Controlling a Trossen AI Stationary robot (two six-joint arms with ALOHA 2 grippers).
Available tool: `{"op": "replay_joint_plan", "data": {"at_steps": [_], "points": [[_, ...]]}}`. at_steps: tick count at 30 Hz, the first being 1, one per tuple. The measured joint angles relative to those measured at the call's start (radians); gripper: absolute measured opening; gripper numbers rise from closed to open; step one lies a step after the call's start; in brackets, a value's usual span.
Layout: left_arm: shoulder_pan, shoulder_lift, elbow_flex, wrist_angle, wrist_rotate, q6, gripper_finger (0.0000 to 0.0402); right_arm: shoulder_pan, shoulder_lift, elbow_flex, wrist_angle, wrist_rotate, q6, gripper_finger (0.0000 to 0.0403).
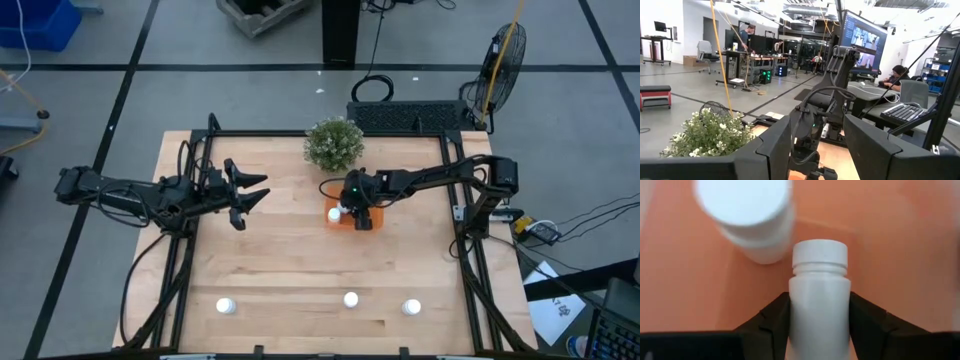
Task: Pick and place pill bottles into a basket
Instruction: Put the white pill bottle into the orange bin
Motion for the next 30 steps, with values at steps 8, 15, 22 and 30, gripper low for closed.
{"op": "replay_joint_plan", "data": {"at_steps": [8,15,22,30], "points": [[0.000,0.000,0.000,0.000,0.000,0.000,0.0186,0.000,-0.113,0.000,0.007,0.082,-0.002,0.0151],[0.000,0.000,0.000,0.000,0.000,0.000,0.0186,0.055,-0.242,0.000,0.038,0.078,0.013,0.0151],[0.000,0.000,0.000,0.000,0.000,0.000,0.0186,0.152,-0.285,0.001,0.201,0.044,0.025,0.0151],[0.000,0.000,0.000,0.000,0.000,0.000,0.0186,0.212,-0.284,0.002,0.431,0.051,0.114,0.0151]]}}
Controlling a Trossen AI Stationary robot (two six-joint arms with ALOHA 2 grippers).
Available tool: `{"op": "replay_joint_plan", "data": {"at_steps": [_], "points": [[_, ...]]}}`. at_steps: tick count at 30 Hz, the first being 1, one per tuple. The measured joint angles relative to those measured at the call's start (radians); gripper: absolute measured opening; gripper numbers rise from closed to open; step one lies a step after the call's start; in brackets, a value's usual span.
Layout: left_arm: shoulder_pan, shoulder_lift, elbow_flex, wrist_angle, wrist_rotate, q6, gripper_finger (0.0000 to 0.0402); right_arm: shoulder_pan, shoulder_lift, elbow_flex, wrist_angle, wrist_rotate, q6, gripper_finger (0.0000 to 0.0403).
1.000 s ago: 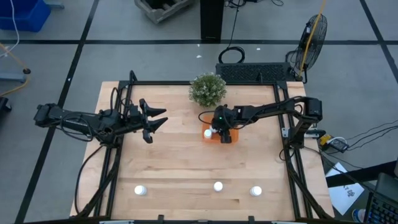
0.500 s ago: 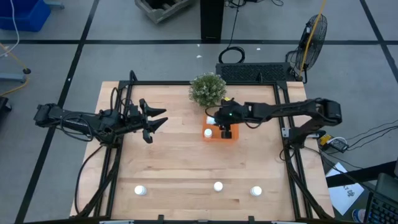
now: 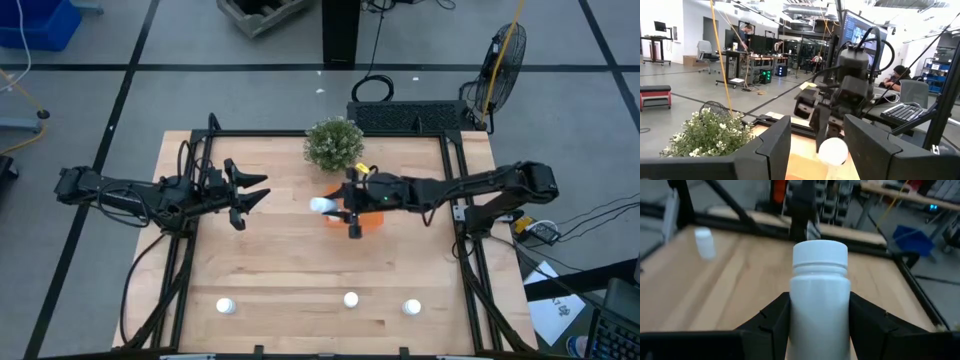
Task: Pick and place pill bottles into a basket
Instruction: Put the white pill bottle into the orange bin
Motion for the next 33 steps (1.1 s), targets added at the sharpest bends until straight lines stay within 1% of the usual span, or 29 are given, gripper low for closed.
{"op": "replay_joint_plan", "data": {"at_steps": [4,8,10,14,17,20,23,25,29,33], "points": [[0.000,0.000,0.000,0.006,0.000,-0.022,0.0186,0.006,0.010,0.000,0.083,-0.006,0.010,0.0151],[0.000,0.022,0.001,0.034,-0.002,-0.105,0.0186,0.004,0.048,0.000,0.190,-0.080,0.020,0.0151],[0.000,0.049,0.001,0.030,0.017,-0.114,0.0186,0.004,0.075,0.000,0.256,-0.106,0.022,0.0151],[-0.001,0.131,0.000,0.053,0.060,-0.111,0.0186,0.004,0.118,0.000,0.339,-0.106,0.023,0.0150],[0.000,0.209,0.000,0.090,0.070,-0.114,0.0186,0.004,0.137,0.000,0.356,-0.106,0.043,0.0150],[-0.001,0.290,0.000,0.171,0.136,-0.099,0.0187,0.004,0.159,0.000,0.359,-0.105,0.045,0.0150],[-0.001,0.376,0.000,0.253,0.136,-0.125,0.0187,0.004,0.182,0.000,0.379,-0.104,0.059,0.0150],[-0.001,0.417,0.000,0.287,0.132,-0.115,0.0187,0.003,0.193,0.000,0.383,-0.102,0.062,0.0150],[-0.001,0.460,0.000,0.336,0.138,-0.123,0.0187,0.000,0.204,0.000,0.384,-0.099,0.062,0.0150],[-0.001,0.480,0.000,0.348,0.140,-0.124,0.0187,-0.004,0.204,0.000,0.386,-0.082,0.077,0.0150]]}}
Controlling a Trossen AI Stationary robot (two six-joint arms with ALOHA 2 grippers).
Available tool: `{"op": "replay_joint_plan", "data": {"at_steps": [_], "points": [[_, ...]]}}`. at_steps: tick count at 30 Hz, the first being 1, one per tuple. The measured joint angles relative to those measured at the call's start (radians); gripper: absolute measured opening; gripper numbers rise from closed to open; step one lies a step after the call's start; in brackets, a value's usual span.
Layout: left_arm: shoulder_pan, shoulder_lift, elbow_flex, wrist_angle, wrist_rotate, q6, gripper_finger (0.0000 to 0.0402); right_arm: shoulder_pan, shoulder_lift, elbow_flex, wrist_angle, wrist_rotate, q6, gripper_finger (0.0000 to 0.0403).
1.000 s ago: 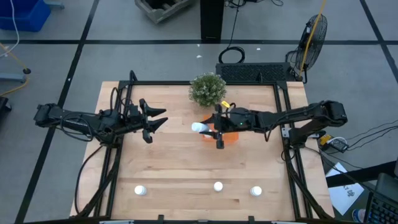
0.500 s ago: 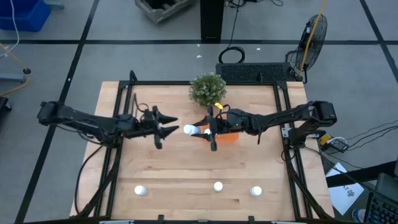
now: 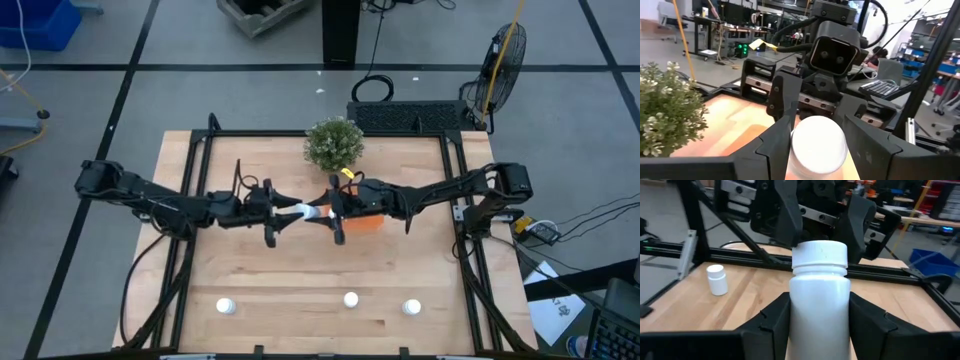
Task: Pick and place pill bottles into a basket
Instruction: Put the white pill bottle into the orange bin
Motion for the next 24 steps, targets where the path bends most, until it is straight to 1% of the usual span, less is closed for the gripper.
{"op": "replay_joint_plan", "data": {"at_steps": [3,5,7,10,13,18,24], "points": [[-0.005,0.011,0.000,0.022,0.012,0.022,0.0187,-0.008,-0.002,0.000,0.000,0.006,0.016,0.0150],[-0.010,0.012,0.000,0.021,-0.023,0.020,0.0187,-0.014,-0.003,0.000,0.004,-0.007,0.019,0.0150],[-0.011,0.012,0.001,0.001,-0.051,0.023,0.0187,-0.016,-0.002,0.000,0.006,0.005,0.041,0.0150],[-0.012,0.012,0.002,-0.024,-0.048,0.046,0.0187,-0.018,-0.002,0.000,0.014,0.006,0.095,0.0150],[-0.012,0.012,0.002,-0.026,-0.042,0.062,0.0187,-0.019,-0.002,0.000,0.023,0.000,0.097,0.0150],[-0.009,0.012,0.002,-0.030,-0.075,0.055,0.0187,-0.018,-0.002,0.000,0.035,0.009,0.090,0.0150],[-0.009,0.012,0.002,-0.038,-0.038,0.044,0.0186,-0.017,-0.002,0.000,0.042,0.001,0.090,0.0150]]}}
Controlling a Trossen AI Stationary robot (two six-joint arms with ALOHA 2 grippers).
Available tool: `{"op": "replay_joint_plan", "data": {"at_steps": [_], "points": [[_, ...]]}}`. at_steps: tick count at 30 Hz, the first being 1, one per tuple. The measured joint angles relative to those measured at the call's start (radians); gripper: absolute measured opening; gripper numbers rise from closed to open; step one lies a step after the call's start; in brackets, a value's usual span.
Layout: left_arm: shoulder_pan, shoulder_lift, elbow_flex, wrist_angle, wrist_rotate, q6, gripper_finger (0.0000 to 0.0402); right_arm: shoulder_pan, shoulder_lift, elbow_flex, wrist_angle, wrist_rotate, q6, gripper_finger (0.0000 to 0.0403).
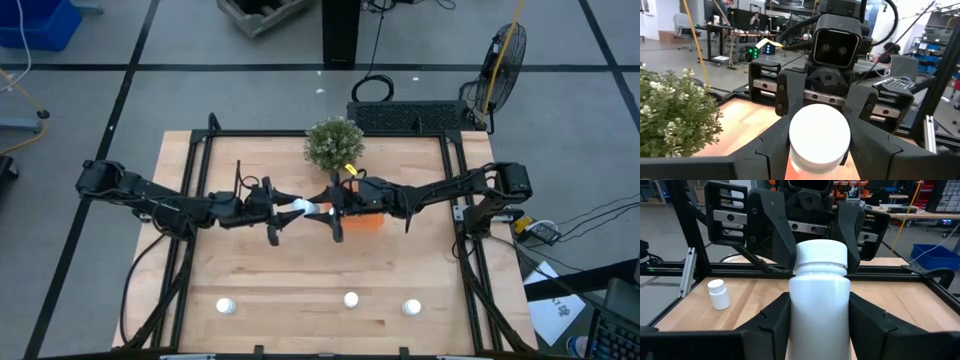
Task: Pick and place pill bottles into a basket
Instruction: Put the white pill bottle into the orange bin
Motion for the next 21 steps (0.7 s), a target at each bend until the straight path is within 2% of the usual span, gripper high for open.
{"op": "replay_joint_plan", "data": {"at_steps": [5,10,13,17,21], "points": [[-0.001,0.001,0.000,-0.027,-0.025,-0.030,0.0168,0.000,0.000,0.000,-0.024,0.004,-0.051,0.0153],[-0.001,0.002,-0.002,-0.037,-0.022,-0.049,0.0166,0.001,-0.003,0.002,-0.014,0.007,-0.063,0.0214],[-0.002,0.008,-0.006,-0.057,-0.013,-0.070,0.0166,-0.001,-0.008,0.006,0.002,0.012,-0.063,0.0236],[-0.002,0.005,-0.004,-0.052,-0.016,-0.082,0.0166,-0.001,-0.007,0.005,-0.021,0.013,-0.080,0.0239],[0.002,0.004,-0.005,-0.047,-0.020,-0.096,0.0166,0.000,-0.012,0.005,-0.033,0.010,-0.099,0.0219]]}}
